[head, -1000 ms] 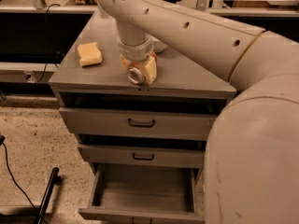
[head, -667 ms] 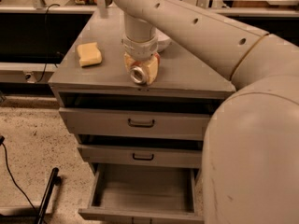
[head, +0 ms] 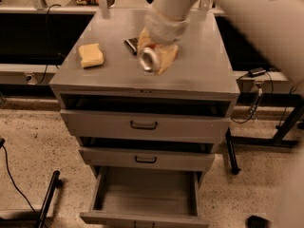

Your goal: Place coke can into bottom drawer

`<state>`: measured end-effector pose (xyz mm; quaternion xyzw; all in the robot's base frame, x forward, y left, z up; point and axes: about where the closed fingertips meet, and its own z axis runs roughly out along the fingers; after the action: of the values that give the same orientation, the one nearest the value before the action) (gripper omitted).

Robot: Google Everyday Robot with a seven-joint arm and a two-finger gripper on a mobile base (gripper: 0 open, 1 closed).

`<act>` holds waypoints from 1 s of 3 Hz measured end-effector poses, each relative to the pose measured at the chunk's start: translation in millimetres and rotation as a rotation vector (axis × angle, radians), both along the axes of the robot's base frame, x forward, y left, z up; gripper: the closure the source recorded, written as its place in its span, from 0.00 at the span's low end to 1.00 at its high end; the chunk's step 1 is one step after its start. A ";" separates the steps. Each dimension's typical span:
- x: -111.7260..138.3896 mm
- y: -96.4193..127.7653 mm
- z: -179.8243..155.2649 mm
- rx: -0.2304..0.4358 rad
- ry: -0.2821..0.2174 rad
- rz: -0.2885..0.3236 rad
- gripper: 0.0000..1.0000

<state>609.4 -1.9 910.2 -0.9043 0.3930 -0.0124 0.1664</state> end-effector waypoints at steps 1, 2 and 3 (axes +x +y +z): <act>-81.1 -17.5 14.4 0.048 0.093 0.012 1.00; -92.8 -19.0 11.5 0.061 0.120 0.012 1.00; -100.4 -13.5 -9.8 0.112 0.153 -0.009 1.00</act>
Offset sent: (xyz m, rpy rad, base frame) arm -0.0706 -0.0153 0.0141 0.0470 0.0759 0.0068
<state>509.0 -15.5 900.5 -0.8900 0.4089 0.0781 0.1861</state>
